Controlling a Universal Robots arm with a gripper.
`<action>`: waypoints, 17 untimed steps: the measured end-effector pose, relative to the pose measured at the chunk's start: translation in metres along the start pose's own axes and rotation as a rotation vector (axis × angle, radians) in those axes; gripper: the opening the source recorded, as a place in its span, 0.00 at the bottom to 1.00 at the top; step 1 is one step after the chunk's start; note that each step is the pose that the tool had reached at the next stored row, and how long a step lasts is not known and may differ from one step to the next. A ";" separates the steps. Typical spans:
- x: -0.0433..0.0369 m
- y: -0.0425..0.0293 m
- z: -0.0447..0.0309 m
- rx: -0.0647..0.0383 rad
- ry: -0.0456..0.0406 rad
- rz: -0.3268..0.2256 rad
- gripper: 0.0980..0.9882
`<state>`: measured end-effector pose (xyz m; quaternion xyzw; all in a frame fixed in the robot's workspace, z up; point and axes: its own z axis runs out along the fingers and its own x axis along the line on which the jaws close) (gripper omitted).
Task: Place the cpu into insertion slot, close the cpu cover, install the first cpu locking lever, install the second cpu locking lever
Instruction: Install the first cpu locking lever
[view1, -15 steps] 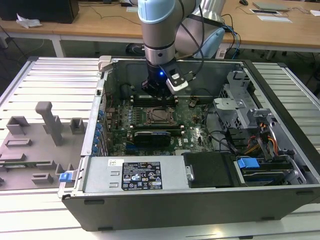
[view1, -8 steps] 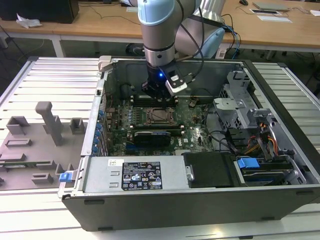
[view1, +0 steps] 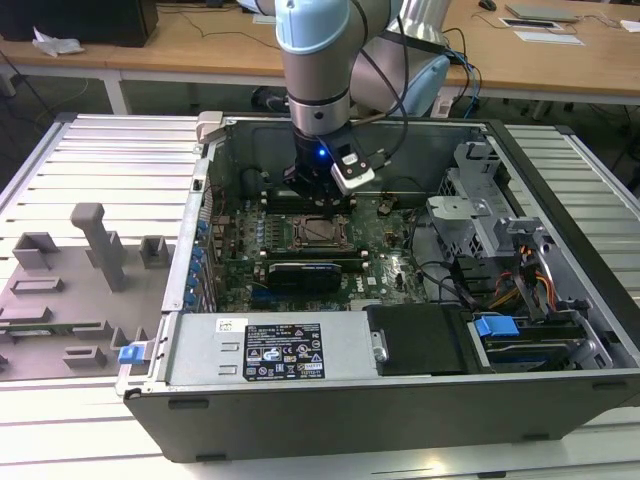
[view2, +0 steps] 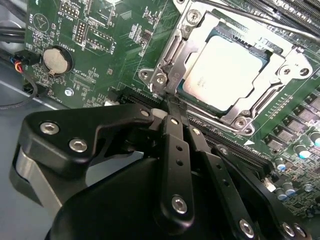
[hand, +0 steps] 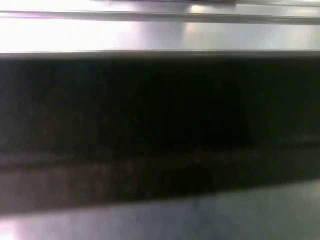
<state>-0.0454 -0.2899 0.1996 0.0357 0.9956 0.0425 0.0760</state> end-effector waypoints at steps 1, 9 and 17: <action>0.0000 -0.0001 0.0000 0.000 0.0000 0.000 0.01; -0.0020 0.0011 -0.0136 0.018 -0.0010 -0.003 0.01; -0.0046 0.0019 -0.0222 0.107 0.0088 0.006 0.01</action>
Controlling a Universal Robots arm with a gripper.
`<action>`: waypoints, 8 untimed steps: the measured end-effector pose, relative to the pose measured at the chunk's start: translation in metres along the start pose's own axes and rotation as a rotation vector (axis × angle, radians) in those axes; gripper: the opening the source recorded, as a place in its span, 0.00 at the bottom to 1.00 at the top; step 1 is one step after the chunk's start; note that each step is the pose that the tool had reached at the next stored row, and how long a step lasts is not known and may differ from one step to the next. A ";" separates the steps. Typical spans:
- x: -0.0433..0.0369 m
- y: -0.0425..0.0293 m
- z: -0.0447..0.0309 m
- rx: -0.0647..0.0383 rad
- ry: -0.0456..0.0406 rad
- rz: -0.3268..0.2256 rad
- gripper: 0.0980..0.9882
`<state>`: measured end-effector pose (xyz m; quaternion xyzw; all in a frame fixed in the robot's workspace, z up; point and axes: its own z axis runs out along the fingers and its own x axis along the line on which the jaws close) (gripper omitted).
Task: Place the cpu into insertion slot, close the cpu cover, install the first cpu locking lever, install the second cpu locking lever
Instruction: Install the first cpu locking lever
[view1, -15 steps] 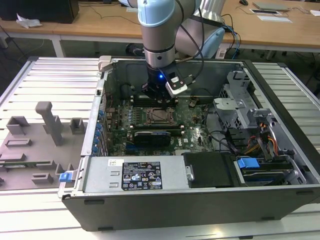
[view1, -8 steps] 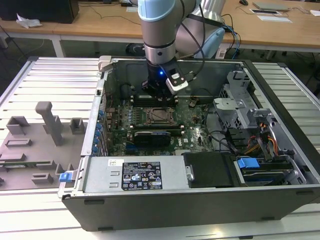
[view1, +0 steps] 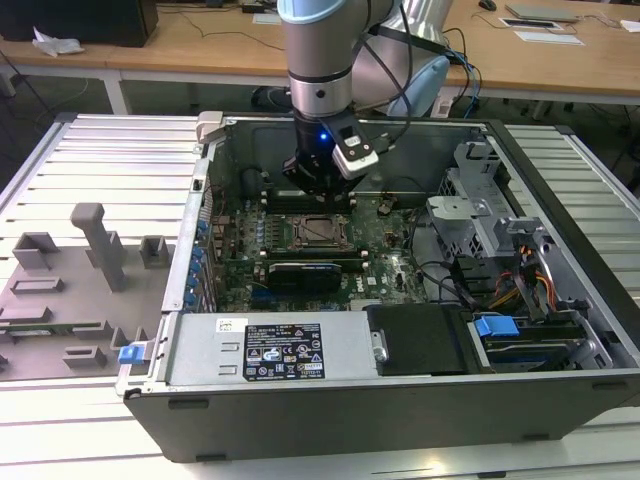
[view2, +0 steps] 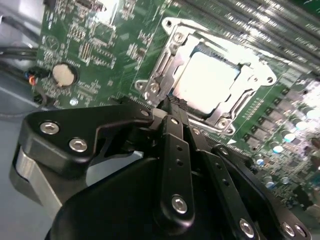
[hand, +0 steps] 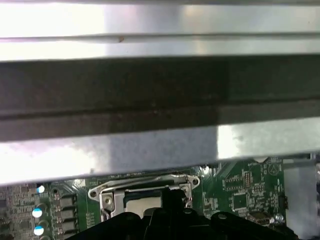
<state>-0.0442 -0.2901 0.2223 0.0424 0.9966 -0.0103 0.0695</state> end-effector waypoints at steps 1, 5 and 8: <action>-0.0007 0.0001 0.0001 0.002 0.0035 0.000 0.01; -0.0020 0.0001 0.0005 0.003 0.0237 0.000 0.01; -0.0037 0.0001 0.0011 0.006 0.0755 -0.001 0.01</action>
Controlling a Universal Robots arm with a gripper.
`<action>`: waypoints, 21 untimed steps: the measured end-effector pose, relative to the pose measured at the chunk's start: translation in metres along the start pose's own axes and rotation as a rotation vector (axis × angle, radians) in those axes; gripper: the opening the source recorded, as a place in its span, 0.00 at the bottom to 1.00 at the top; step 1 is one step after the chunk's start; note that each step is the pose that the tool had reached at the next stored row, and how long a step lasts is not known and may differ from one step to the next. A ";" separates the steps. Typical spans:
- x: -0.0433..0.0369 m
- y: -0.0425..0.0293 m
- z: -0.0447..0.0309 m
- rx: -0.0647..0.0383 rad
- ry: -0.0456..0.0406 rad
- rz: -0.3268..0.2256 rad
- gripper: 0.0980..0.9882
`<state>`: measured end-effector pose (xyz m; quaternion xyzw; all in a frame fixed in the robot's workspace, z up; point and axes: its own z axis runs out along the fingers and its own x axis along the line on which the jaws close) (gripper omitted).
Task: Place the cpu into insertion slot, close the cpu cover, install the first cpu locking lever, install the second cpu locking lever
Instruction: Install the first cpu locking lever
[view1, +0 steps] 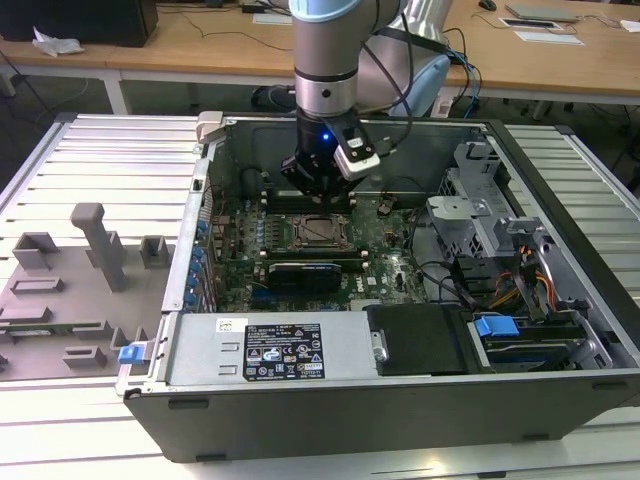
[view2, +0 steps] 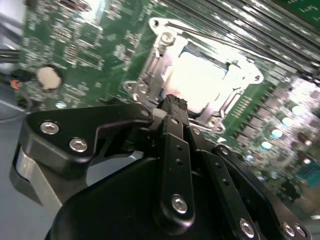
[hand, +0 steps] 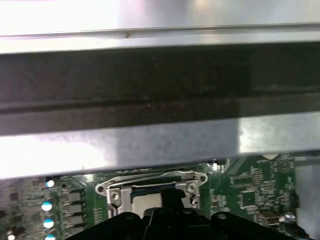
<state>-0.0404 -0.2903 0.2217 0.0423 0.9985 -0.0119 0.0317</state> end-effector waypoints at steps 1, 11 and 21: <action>0.0000 0.0000 0.0000 0.000 0.0049 0.000 0.01; 0.0015 -0.0115 0.0002 0.065 -0.0003 -0.004 0.01; 0.0044 -0.0161 -0.0053 0.067 -0.0007 -0.009 0.01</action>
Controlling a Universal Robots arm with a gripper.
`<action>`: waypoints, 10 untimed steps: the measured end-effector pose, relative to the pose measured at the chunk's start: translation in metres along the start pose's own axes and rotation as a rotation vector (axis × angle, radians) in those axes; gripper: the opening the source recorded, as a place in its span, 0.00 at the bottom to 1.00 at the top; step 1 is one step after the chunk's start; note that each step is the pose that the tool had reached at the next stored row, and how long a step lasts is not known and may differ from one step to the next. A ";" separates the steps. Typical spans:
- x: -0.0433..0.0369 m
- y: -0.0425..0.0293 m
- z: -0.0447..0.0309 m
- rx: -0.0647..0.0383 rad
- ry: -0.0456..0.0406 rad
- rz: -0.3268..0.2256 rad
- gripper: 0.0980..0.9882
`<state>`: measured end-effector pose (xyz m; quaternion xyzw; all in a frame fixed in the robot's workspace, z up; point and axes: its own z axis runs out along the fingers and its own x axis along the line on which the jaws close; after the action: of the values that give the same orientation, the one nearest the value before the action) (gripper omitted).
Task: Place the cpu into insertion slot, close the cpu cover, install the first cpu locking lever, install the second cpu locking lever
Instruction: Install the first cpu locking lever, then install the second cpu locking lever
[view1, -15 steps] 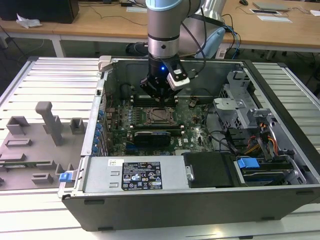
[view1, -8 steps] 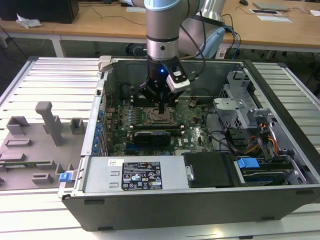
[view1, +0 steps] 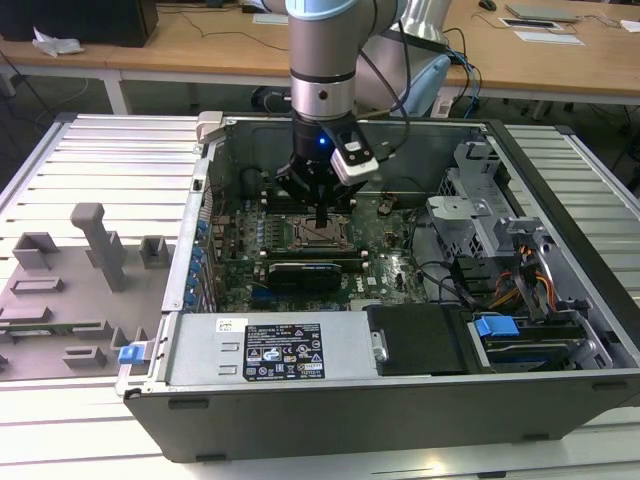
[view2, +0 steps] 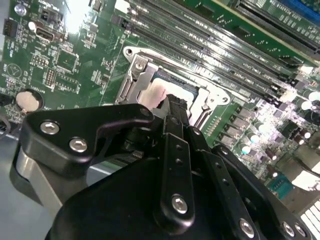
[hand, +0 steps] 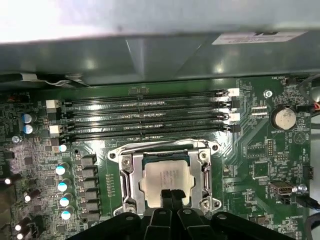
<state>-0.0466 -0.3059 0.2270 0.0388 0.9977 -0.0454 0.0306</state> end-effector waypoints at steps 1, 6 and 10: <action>-0.0001 -0.0001 -0.0017 0.000 0.0000 0.000 0.01; -0.0004 -0.0005 -0.0062 0.000 -0.0001 0.000 0.01; -0.0004 -0.0006 -0.0066 0.000 -0.0001 0.000 0.01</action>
<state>-0.0466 -0.3059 0.2336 0.0388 0.9977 -0.0454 0.0307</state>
